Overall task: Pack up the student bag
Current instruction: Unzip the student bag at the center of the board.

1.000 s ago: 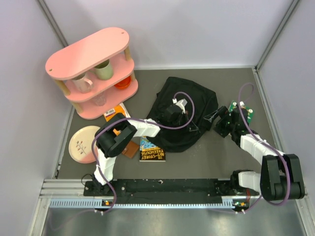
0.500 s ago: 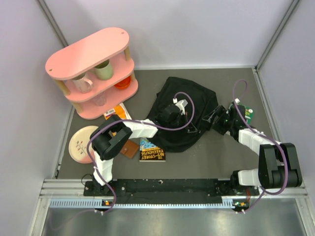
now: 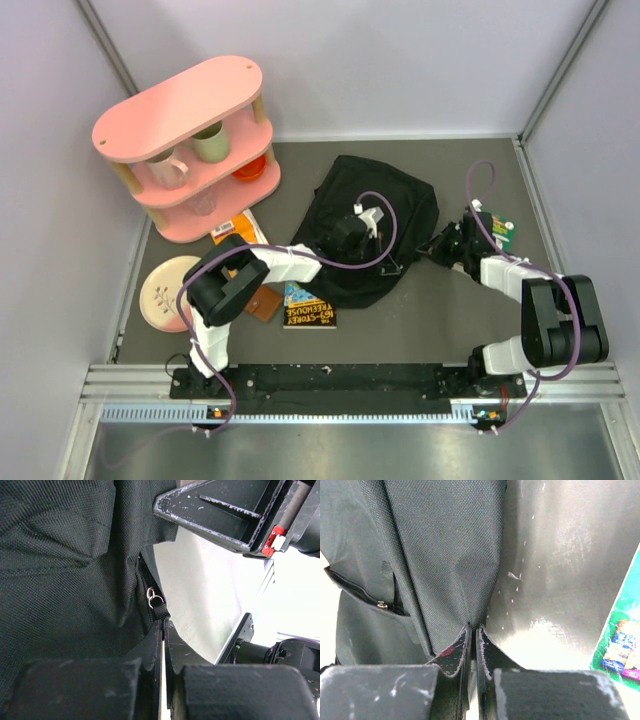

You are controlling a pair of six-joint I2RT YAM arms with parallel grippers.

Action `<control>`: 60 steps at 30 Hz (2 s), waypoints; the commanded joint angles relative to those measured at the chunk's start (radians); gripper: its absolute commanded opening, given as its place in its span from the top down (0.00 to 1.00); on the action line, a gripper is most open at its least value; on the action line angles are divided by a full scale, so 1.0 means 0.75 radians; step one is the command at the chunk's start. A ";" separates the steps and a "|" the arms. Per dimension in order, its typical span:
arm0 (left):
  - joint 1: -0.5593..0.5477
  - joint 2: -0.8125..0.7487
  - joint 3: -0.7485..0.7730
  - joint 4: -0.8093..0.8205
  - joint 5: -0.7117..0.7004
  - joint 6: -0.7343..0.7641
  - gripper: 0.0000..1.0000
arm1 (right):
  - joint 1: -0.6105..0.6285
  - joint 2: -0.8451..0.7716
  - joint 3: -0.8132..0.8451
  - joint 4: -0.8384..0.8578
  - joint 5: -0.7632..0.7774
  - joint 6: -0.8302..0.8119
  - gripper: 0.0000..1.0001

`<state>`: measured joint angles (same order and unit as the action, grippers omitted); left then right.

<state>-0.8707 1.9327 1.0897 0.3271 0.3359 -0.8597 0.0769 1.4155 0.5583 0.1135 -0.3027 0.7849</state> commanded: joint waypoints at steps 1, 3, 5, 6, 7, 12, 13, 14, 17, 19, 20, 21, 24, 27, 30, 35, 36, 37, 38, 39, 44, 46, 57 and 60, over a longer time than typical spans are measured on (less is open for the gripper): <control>-0.017 -0.086 -0.029 0.002 0.029 0.029 1.00 | 0.014 0.001 0.021 0.129 0.009 0.037 1.00; -0.023 -0.108 -0.046 -0.009 0.025 0.036 1.00 | 0.014 -0.016 -0.004 0.170 0.037 0.076 1.00; -0.033 -0.137 -0.068 -0.035 0.016 0.054 1.00 | 0.014 -0.036 -0.049 0.227 0.058 0.123 1.00; -0.042 -0.145 -0.076 -0.049 0.010 0.062 1.00 | 0.012 -0.055 -0.061 0.239 0.088 0.136 1.00; -0.050 -0.155 -0.089 -0.070 0.002 0.066 1.00 | 0.012 -0.065 -0.086 0.256 0.101 0.148 1.00; -0.115 -0.229 -0.154 -0.158 -0.065 0.093 1.00 | 0.012 -0.100 -0.131 0.284 0.199 0.195 1.00; -0.121 -0.239 -0.180 -0.162 -0.078 0.093 1.00 | 0.012 -0.102 -0.143 0.292 0.205 0.203 1.00; -0.125 -0.257 -0.197 -0.164 -0.080 0.089 1.00 | 0.014 -0.102 -0.151 0.301 0.209 0.213 1.00; -0.134 -0.315 -0.260 -0.187 -0.122 0.083 1.00 | 0.012 -0.089 -0.157 0.323 0.201 0.220 1.00; -0.134 -0.374 -0.303 -0.223 -0.190 0.097 1.00 | 0.012 -0.079 -0.151 0.319 0.187 0.213 1.00; -0.134 -0.392 -0.316 -0.238 -0.216 0.105 1.00 | 0.010 -0.079 -0.147 0.317 0.175 0.197 1.00; -0.134 -0.411 -0.320 -0.252 -0.239 0.119 1.00 | 0.008 -0.081 -0.143 0.315 0.126 0.185 1.00; -0.134 -0.446 -0.299 -0.301 -0.284 0.164 1.00 | -0.012 -0.104 -0.076 0.256 0.026 0.111 0.52; -0.134 -0.446 -0.263 -0.299 -0.303 0.167 1.00 | -0.015 -0.206 -0.010 0.023 0.107 0.048 0.24; -0.134 -0.440 -0.214 -0.279 -0.311 0.166 1.00 | -0.021 -0.326 0.047 -0.190 0.142 0.003 0.18; -0.134 -0.413 -0.138 -0.307 -0.266 0.226 1.00 | 0.014 -0.423 -0.006 -0.204 -0.097 0.109 0.18; -0.134 -0.413 -0.142 -0.305 -0.262 0.230 1.00 | 0.028 -0.441 -0.020 -0.229 -0.108 0.103 0.18; -0.134 -0.419 -0.148 -0.305 -0.262 0.236 1.00 | 0.041 -0.457 -0.039 -0.241 -0.122 0.089 0.19; -0.134 -0.425 -0.156 -0.301 -0.254 0.238 1.00 | 0.053 -0.470 -0.057 -0.258 -0.138 0.085 0.19; -0.134 -0.425 -0.170 -0.293 -0.254 0.238 1.00 | 0.059 -0.506 -0.090 -0.268 -0.136 0.087 0.20; -0.134 -0.423 -0.197 -0.262 -0.239 0.220 1.00 | 0.106 -0.580 -0.155 -0.266 -0.143 0.119 0.23; -0.134 -0.417 -0.197 -0.254 -0.233 0.218 1.00 | 0.151 -0.580 -0.159 -0.282 -0.122 0.140 0.23; -0.134 -0.433 -0.224 -0.234 -0.213 0.209 1.00 | 0.284 -0.341 -0.141 -0.084 -0.085 0.238 0.39; -0.134 -0.444 -0.242 -0.232 -0.221 0.214 1.00 | 0.288 -0.302 -0.131 -0.043 -0.085 0.238 0.67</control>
<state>-0.9653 1.6279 0.9279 0.1051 0.1646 -0.7059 0.2810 1.1622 0.4194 0.0044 -0.3828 0.9485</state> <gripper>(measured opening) 0.012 0.474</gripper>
